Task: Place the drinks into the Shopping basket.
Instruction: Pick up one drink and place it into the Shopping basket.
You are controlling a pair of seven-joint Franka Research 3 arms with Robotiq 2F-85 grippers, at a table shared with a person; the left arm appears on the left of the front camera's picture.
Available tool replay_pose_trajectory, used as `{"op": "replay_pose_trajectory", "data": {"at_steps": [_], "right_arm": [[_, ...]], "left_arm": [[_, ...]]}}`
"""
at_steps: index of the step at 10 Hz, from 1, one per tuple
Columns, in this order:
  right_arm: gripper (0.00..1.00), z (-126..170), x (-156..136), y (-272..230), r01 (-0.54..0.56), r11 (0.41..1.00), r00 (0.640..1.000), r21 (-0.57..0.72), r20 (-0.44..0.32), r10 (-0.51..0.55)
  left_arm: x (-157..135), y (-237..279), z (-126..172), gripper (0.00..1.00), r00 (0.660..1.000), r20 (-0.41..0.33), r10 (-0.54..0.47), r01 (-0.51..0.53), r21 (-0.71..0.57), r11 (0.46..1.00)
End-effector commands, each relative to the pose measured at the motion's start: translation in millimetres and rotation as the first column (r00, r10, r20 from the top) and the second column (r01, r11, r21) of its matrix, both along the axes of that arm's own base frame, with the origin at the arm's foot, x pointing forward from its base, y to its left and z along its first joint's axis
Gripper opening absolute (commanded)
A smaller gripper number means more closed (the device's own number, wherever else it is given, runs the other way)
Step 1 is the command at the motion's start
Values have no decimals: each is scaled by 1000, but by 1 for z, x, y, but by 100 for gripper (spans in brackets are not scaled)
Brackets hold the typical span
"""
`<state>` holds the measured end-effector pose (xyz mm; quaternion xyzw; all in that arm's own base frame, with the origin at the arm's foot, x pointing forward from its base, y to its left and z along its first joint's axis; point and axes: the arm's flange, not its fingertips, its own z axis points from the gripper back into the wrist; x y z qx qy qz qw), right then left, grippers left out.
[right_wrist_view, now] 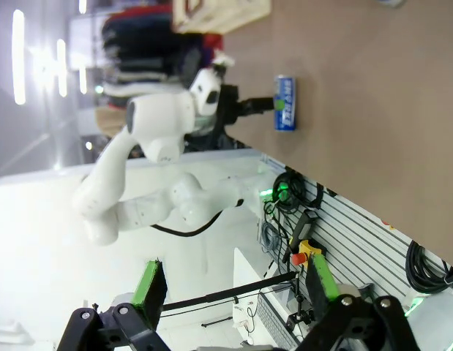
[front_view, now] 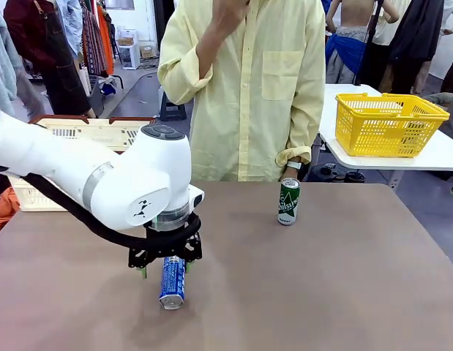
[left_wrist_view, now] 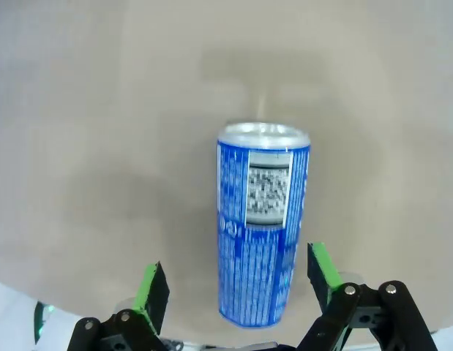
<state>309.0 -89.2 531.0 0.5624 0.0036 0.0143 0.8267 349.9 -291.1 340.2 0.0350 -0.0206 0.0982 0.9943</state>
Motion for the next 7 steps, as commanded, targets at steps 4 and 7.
{"op": "replay_pose_trajectory", "data": {"at_steps": [4,7], "right_arm": [[100,0,-2,-3,-17,1000,1000,-13,12,17],[100,0,-2,-3,-17,1000,1000,-13,12,17]], "left_arm": [[34,-2,-24,100,998,-14,-58,58,-47,997],[37,-1,-26,100,994,-41,-98,95,-74,993]]}}
